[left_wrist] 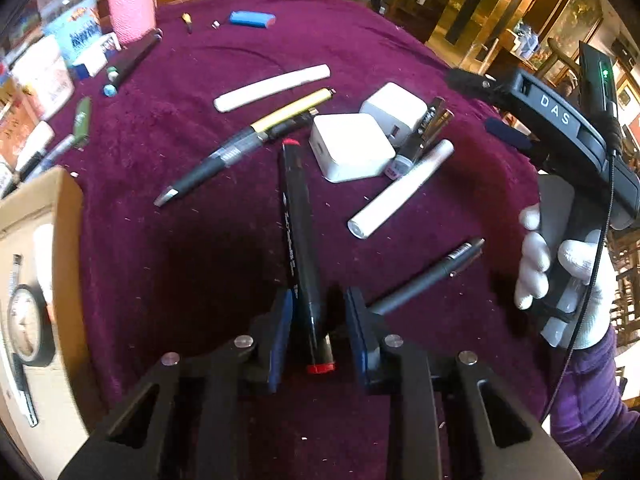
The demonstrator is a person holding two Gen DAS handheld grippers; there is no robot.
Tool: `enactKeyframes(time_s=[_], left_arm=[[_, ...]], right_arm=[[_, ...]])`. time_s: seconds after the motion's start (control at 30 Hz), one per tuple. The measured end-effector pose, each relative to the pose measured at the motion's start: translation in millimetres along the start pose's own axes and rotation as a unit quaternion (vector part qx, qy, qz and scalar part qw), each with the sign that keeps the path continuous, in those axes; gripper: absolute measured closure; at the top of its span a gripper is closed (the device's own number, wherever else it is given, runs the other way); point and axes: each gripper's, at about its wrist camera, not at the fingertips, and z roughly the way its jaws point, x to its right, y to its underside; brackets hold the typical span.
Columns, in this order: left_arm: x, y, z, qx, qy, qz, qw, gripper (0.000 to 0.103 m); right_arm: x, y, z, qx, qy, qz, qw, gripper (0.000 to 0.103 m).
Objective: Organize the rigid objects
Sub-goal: 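Lift the marker with the left tool while the right tool grasps a white square charger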
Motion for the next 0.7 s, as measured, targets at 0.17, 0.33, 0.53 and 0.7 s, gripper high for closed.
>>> enactKeyframes(time_s=[0.17,0.33,0.53,0.7], left_arm=[[-13.9,-12.2,2.0,0.010,-0.011,-0.028,0.9995,0.077],[7.4,-33.8,19.6,0.007,-0.043,0.010,0.9990,0.077],[19.7,-43.6,29.9,0.025,-0.081,0.033,0.9958,0.069],[24.9,-43.5,32.8,0.047,-0.097,0.032,0.9937,0.064]], right_arm=[[0.3,-0.2,-0.2,-0.001,0.000,0.002,1.000,0.001],[-0.4,0.6,1.0,-0.006,-0.003,0.002,1.000,0.001],[1.4,0.7,1.9,-0.007,-0.003,0.008,1.000,0.001],[2.1,0.9,2.8,-0.008,-0.006,0.012,1.000,0.001]])
